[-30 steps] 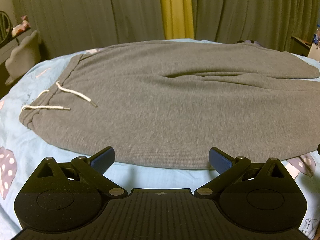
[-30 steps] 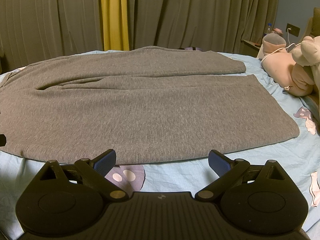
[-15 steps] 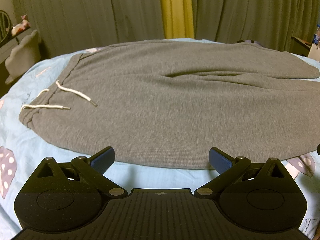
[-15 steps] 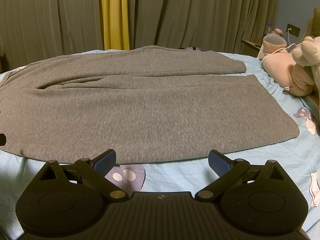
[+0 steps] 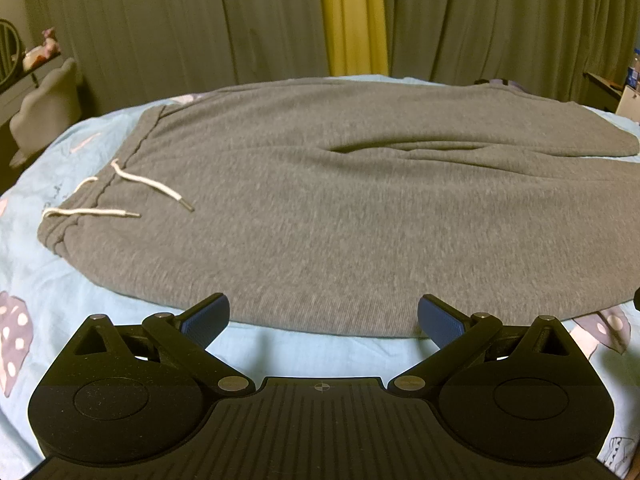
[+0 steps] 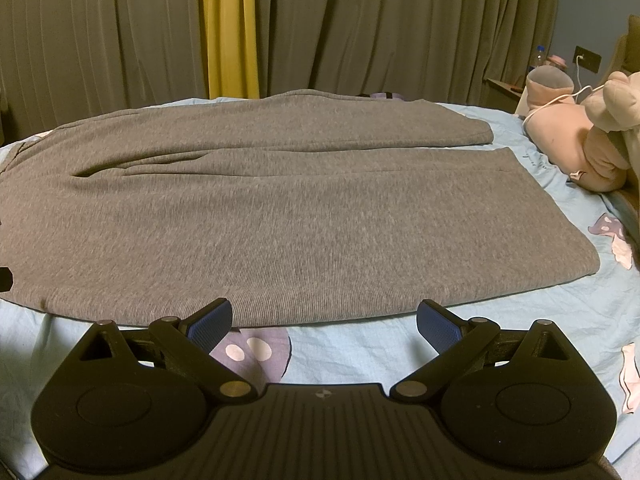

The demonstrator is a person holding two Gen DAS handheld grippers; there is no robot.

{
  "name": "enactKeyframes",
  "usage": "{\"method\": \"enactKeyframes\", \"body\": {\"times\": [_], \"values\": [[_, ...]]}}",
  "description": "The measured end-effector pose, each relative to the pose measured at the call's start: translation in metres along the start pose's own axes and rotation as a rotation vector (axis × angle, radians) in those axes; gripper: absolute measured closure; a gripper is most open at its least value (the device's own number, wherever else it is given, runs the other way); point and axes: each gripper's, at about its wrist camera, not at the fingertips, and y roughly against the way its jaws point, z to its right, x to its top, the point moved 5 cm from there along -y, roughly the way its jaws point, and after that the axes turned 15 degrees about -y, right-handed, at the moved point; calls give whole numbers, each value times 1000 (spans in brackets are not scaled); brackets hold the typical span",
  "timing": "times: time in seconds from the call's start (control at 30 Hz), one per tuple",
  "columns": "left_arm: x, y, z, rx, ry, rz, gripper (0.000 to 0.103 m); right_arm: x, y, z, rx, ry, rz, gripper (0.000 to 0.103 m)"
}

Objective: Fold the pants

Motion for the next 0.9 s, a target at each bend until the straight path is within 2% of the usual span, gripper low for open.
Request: {"method": "enactKeyframes", "body": {"times": [0.9], "values": [[1,2,0,0,-6,-9,0,0,-2,-2,12,18,-12,4]]}}
